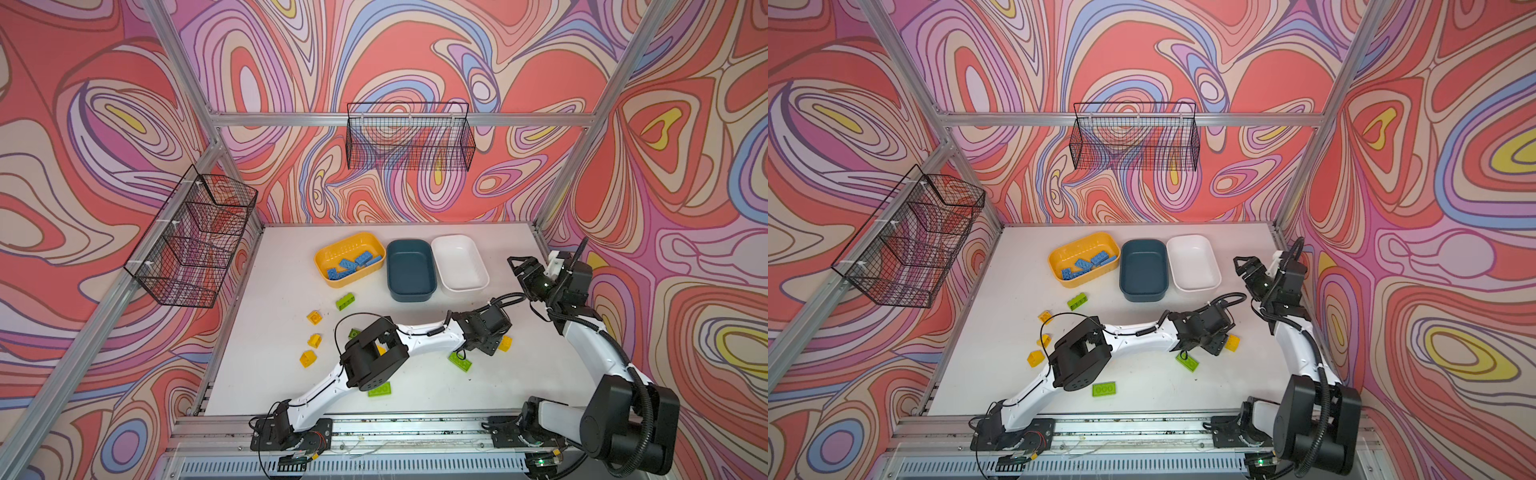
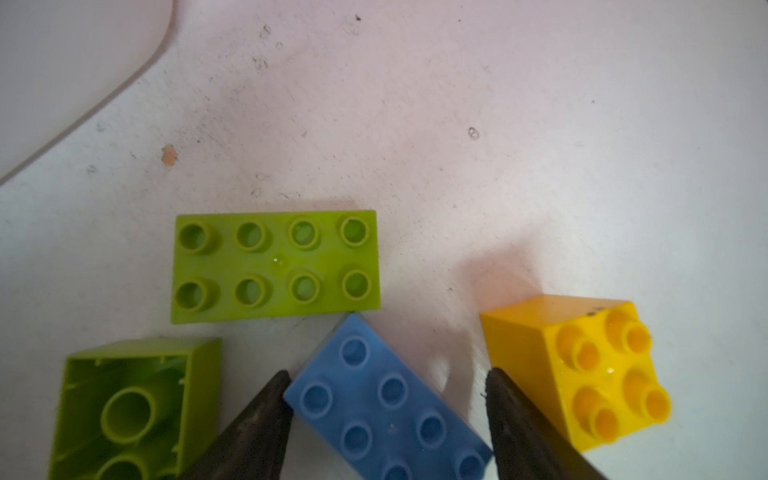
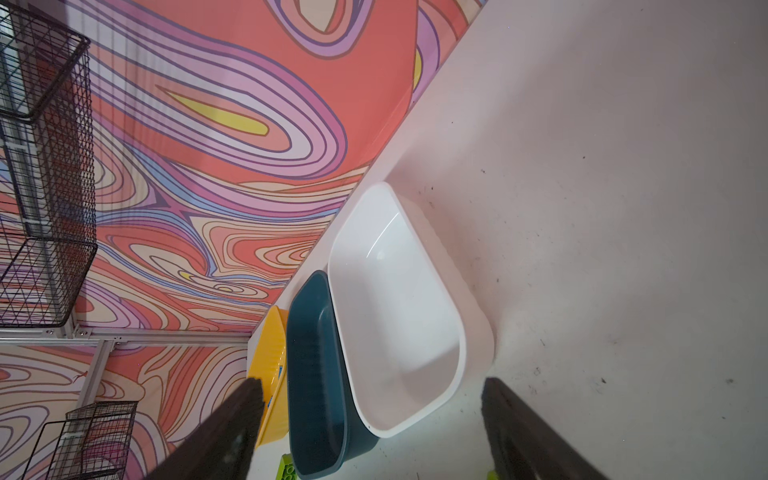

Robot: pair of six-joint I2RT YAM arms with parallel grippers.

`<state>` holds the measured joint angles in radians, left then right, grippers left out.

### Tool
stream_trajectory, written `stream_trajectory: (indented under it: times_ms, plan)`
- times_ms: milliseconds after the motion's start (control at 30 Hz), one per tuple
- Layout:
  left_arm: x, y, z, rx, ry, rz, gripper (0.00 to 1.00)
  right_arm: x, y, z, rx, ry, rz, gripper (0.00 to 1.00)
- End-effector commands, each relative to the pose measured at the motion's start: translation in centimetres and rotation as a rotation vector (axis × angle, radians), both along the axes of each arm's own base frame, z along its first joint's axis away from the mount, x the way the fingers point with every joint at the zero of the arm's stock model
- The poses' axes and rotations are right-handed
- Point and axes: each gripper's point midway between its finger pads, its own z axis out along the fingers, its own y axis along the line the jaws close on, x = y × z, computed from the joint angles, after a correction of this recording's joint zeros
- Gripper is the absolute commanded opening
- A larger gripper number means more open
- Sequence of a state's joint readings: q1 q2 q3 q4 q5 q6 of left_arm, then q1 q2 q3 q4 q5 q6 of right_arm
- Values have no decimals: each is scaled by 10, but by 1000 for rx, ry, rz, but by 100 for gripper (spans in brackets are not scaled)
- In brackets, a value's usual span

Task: Sort the legos into containers by color
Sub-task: 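Lower the left gripper and close it on the blue 2x4 brick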

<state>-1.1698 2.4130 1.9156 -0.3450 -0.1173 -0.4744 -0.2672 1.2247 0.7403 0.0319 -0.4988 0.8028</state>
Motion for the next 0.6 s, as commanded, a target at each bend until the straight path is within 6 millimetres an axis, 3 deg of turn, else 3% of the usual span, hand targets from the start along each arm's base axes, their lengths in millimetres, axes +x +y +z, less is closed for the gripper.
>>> stream_trajectory:
  times_ms: [0, 133, 333, 567]
  plan:
    - [-8, 24, -43, 133, 52, 4, 68, -2, 1, 7, -2, -33, 2, 86]
    - [-8, 27, -45, 145, 47, 5, 57, -1, 0, 6, -2, -36, -1, 86]
    - [-9, 24, -45, 160, 31, -4, 56, -1, 0, 5, 2, -35, 0, 86]
    - [-7, 32, -47, 190, 12, 6, 39, -1, 0, 6, -3, -41, 2, 86]
